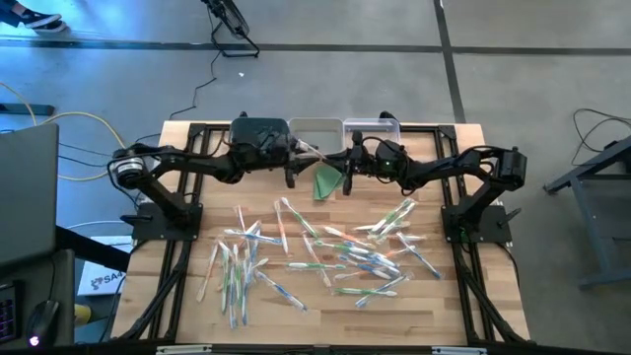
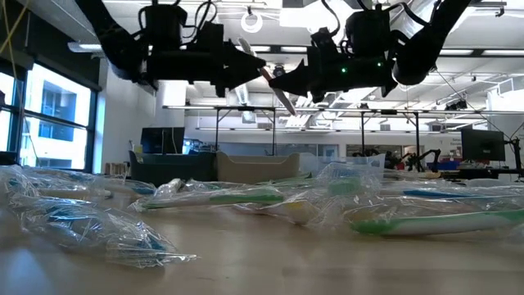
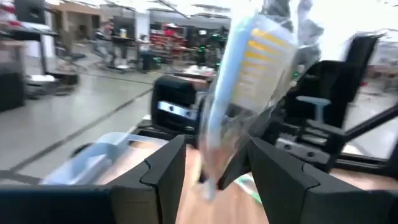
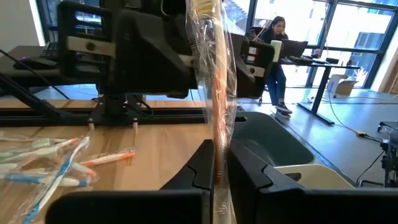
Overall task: Pick & Place Toothbrushes
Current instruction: Put the orange toothbrush into the dark blue bin
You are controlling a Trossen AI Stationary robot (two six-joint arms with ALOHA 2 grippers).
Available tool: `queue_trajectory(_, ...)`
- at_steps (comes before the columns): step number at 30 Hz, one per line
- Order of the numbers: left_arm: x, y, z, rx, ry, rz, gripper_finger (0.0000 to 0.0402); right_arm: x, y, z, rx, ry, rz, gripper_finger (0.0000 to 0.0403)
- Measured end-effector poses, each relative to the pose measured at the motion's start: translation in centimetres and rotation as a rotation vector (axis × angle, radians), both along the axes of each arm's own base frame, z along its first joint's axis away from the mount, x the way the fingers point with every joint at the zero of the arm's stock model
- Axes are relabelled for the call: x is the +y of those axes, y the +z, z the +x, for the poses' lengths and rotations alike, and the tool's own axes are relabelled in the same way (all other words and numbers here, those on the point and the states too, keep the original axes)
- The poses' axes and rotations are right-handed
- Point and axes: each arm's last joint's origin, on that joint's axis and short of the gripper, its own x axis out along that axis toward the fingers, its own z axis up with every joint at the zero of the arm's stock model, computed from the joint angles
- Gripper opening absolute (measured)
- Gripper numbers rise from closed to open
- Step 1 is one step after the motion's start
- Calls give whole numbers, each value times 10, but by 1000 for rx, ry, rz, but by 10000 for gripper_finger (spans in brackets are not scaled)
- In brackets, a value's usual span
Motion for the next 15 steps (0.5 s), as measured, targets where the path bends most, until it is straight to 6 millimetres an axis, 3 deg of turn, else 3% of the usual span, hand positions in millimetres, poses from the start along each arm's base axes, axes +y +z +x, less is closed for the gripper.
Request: queue_trajectory(15, 2, -1, 6, 17, -42, 5, 160, -1, -1, 0, 8, -13, 0, 15)
